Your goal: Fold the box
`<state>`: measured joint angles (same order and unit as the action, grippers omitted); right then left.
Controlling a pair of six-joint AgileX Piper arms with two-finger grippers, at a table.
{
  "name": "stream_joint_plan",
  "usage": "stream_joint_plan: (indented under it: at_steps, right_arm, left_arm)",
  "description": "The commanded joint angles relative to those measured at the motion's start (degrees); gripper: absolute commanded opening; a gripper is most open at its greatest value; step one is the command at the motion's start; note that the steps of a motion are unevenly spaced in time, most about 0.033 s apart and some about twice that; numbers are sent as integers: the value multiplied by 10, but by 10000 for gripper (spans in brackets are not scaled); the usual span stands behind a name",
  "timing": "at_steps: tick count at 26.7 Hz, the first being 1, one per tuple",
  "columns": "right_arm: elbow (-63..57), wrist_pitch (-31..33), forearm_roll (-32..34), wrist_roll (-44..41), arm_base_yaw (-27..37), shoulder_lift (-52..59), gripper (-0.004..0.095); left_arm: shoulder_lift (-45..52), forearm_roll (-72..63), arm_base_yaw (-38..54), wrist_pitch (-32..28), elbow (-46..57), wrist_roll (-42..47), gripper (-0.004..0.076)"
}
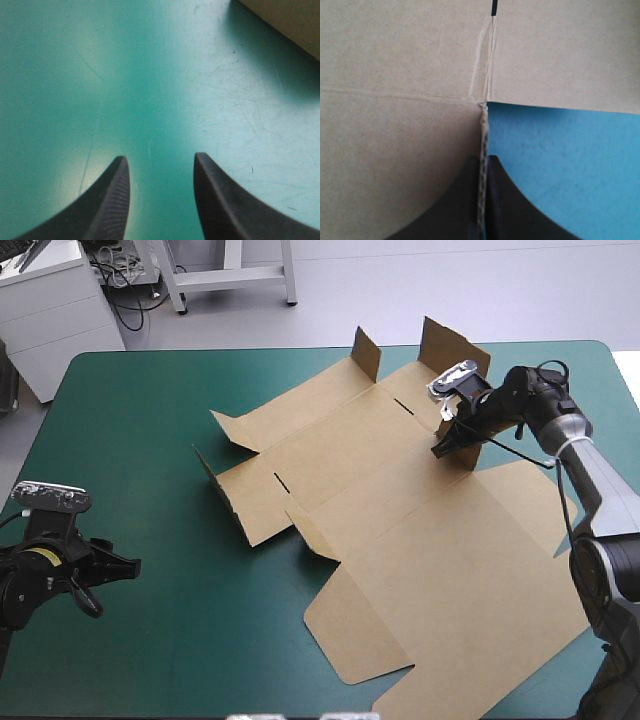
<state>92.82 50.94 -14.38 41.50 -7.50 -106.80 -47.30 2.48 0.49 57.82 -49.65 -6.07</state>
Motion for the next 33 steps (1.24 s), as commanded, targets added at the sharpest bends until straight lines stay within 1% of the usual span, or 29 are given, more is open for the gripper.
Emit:
stream_joint_plan:
  at_steps: [1, 4, 5, 6, 8, 12, 14, 17, 19, 22, 26, 27, 29, 33]
  right_arm:
    - [59, -30, -8, 74, -17, 1, -23]
    - [106, -30, -8, 211, -43, -29, -23]
    - [110, -30, -8, 242, -50, -34, -23]
    - [115, -34, -9, 299, -62, -38, -23]
    - [115, -42, -9, 352, -79, -39, -23]
    - [115, -33, -16, 360, -93, -40, -23]
    - [115, -6, -28, 360, -98, -40, -23]
    - [115, 54, -63, 360, -101, -40, -23]
    - [115, 79, -72, 360, -103, -40, -23]
    - [115, 82, -79, 360, -104, -40, -23]
    - [115, 60, -101, 360, -105, -40, -12]
    - [115, 55, -108, 360, -105, -40, 3]
    - [115, 41, -114, 362, -105, -40, 63]
    - [115, -11, -114, 371, -105, -40, 280]
  left_arm:
    - [2, -3, -1, -14, -19, -1, 291]
    - [2, -4, -1, -1, -19, -1, 291]
    - [2, -4, -1, 0, -19, -1, 291]
    - [2, -4, -1, 3, -19, -1, 291]
    - [2, -4, -1, 8, -19, -1, 291]
    - [2, -4, -1, 11, -19, -1, 292]
    - [2, -4, -1, 13, -19, -1, 291]
    - [2, -4, -1, 14, -19, -1, 292]
    - [2, -4, -1, 14, -19, -1, 292]
    - [2, -4, -1, 13, -19, -1, 292]
    - [2, -4, -1, 11, -19, -1, 292]
    - [2, -4, -1, 9, -19, -1, 292]
    - [2, -5, -1, 7, -19, -1, 293]
    - [0, -8, -1, 6, -19, -1, 344]
